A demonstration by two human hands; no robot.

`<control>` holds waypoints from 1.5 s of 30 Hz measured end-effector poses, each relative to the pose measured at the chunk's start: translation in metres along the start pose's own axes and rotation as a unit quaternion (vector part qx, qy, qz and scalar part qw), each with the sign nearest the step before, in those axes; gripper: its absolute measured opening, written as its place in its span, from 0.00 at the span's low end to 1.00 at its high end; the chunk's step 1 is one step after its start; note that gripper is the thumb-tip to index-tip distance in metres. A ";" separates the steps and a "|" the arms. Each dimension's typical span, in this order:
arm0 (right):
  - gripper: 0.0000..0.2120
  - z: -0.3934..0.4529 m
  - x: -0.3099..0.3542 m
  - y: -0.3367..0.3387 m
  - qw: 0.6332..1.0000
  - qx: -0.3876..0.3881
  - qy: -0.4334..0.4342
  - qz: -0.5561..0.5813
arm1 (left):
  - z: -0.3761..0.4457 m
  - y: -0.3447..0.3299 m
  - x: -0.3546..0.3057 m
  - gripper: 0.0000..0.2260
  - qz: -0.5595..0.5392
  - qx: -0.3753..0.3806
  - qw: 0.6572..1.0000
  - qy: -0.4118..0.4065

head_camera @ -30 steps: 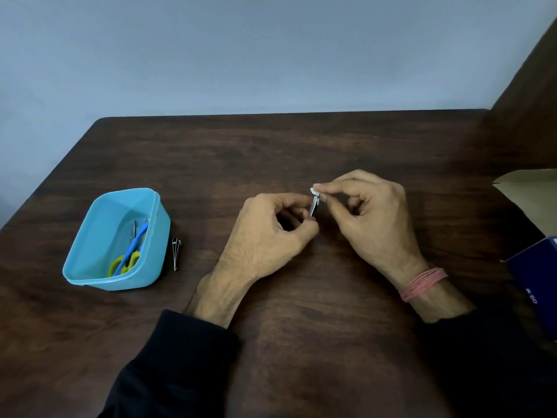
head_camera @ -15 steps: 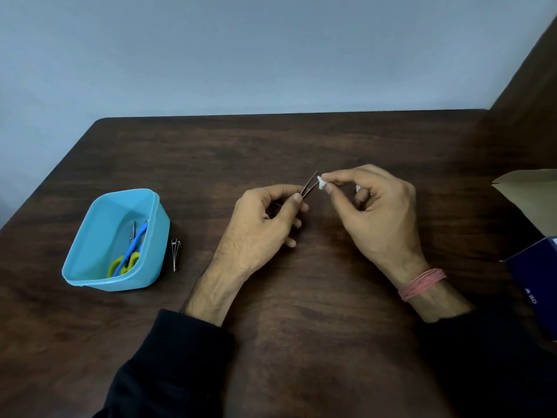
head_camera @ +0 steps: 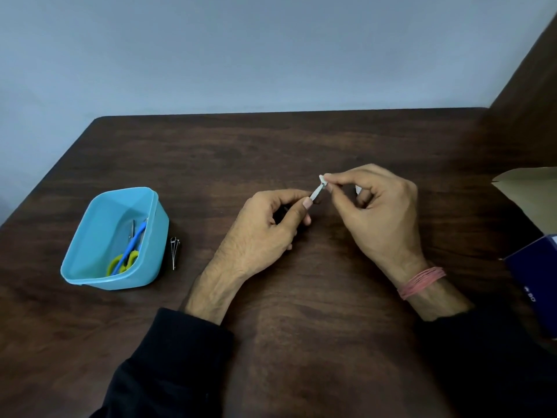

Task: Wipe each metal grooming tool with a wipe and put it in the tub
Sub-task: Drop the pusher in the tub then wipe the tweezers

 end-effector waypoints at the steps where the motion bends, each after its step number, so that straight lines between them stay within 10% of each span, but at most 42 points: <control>1: 0.05 -0.001 0.003 -0.002 1.000 0.009 0.010 -0.003 | 0.000 0.000 0.000 0.09 0.004 0.000 1.000 -0.001; 45: 0.06 -0.009 0.016 -0.014 0.994 0.057 0.080 -0.041 | -0.001 0.016 -0.001 0.08 -0.123 -0.087 0.989 0.002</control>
Point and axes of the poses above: each hand's wrist, its own z-axis towards the middle knuckle, its own y-axis out of the back of the hand, x = y × z, the point moved 9 cm from there along z, towards the middle knuckle, and after that the axes turned 10 degrees about -z, right-handed, at the moved point
